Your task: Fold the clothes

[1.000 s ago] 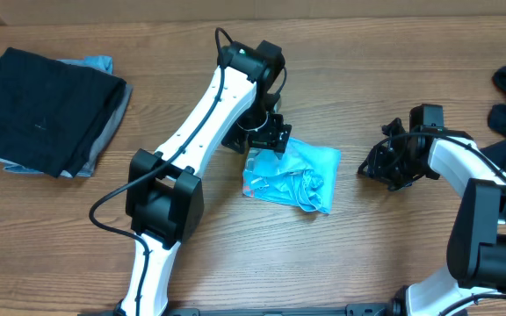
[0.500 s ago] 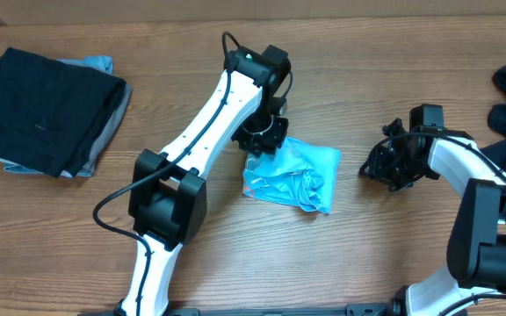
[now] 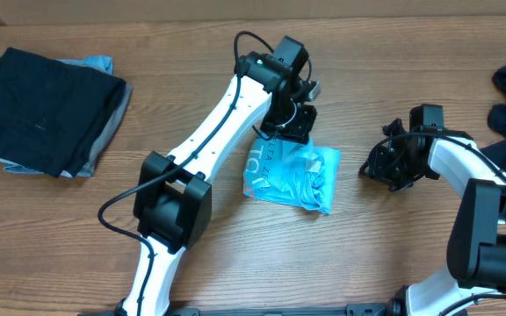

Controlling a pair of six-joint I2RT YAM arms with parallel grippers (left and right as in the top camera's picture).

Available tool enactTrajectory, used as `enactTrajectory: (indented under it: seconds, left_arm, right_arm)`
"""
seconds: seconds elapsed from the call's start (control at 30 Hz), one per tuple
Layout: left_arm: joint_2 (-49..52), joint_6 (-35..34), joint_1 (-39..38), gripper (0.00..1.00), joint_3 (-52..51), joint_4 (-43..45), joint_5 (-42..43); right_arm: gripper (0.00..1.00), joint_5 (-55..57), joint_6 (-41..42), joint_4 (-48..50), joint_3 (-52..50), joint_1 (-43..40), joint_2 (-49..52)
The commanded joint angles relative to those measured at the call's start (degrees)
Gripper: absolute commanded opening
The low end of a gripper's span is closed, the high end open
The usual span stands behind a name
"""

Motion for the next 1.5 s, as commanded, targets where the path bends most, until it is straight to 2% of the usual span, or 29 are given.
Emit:
enactTrajectory:
  seconds: [0.0, 0.03, 0.13, 0.27, 0.33, 0.37, 0.5, 0.57, 0.63, 0.67, 0.7, 0.73, 0.8, 0.87, 0.97, 1.07, 1.47]
  left_arm:
    - [0.1, -1.0, -2.2, 0.13, -0.2, 5.3, 7.5]
    - [0.1, -1.0, -2.7, 0.29, -0.2, 6.4, 7.6]
    - [0.1, -1.0, -4.9, 0.66, -0.2, 10.8, 7.8]
    - [-0.2, -1.0, -5.5, 0.75, 2.4, 15.6, 8.7]
    - [-0.2, -1.0, -4.4, 0.79, 6.3, 14.4, 8.2]
    - [-0.2, -1.9, -2.8, 0.79, 10.6, 10.3, 3.8]
    - [-0.2, -3.7, 3.0, 0.81, 18.1, -2.4, -10.6]
    - [-0.2, -3.9, 7.1, 0.82, 19.1, -7.4, -12.2]
    - [0.0, -2.5, 10.0, 0.78, 18.8, -10.9, -10.3]
    - [0.4, -0.2, 11.4, 0.72, 18.2, -13.0, -8.4]
    - [0.5, 1.2, 12.0, 0.61, 17.7, -14.2, -7.3]
    - [0.7, 3.6, 12.6, 0.42, 16.1, -15.7, -6.4]
    - [0.7, 6.4, 12.9, 0.15, 12.1, -16.3, -6.0]
    - [0.8, 9.6, 12.7, 0.05, 7.6, -15.6, -3.9]
    - [0.8, 13.8, 12.5, 0.04, 0.3, -12.3, -0.1]
    - [0.8, 14.1, 12.5, 0.04, -4.9, -8.0, 0.1]
    - [0.8, 17.3, 12.5, 0.05, -17.0, 2.7, -2.0]
  right_arm:
    - [0.34, 0.2, 0.0, 0.1, 0.0, 0.1, -0.1]
    - [0.34, 0.2, 0.0, 0.1, 0.0, 0.1, -0.1]
    - [0.34, 0.2, 0.0, 0.1, 0.0, 0.1, -0.1]
    - [0.34, 0.2, 0.0, 0.1, 0.0, 0.1, -0.1]
    - [0.23, 0.1, 0.0, 0.0, 0.5, 0.0, -0.1]
    - [0.10, -0.5, 0.0, -1.3, 2.4, -0.6, -0.6]
    - [0.05, -8.2, 0.0, -7.5, 9.5, -3.3, -4.5]
    - [0.04, -13.9, -2.1, -9.8, 12.8, -3.7, -7.1]
    - [0.04, -18.1, -3.5, -10.1, 14.8, -3.0, -8.4]
    - [0.04, -20.9, -3.5, -9.1, 15.3, -2.1, -8.7]
    - [0.04, -24.0, -3.5, -7.2, 15.3, -0.9, -8.7]
    - [0.04, -25.5, -3.5, -5.3, 15.1, 0.6, -8.4]
    - [0.04, -25.4, -3.5, -3.1, 15.0, 3.5, -7.8]
    - [0.04, -25.4, -3.5, -1.0, 15.0, 6.7, -6.6]
    - [0.04, -21.3, -3.5, 1.6, 15.0, 11.1, -3.5]
    - [0.04, -16.5, -3.5, 2.0, 15.0, 13.0, -0.5]
    - [0.04, -3.2, -3.4, 0.0, 14.1, 13.3, 14.4]
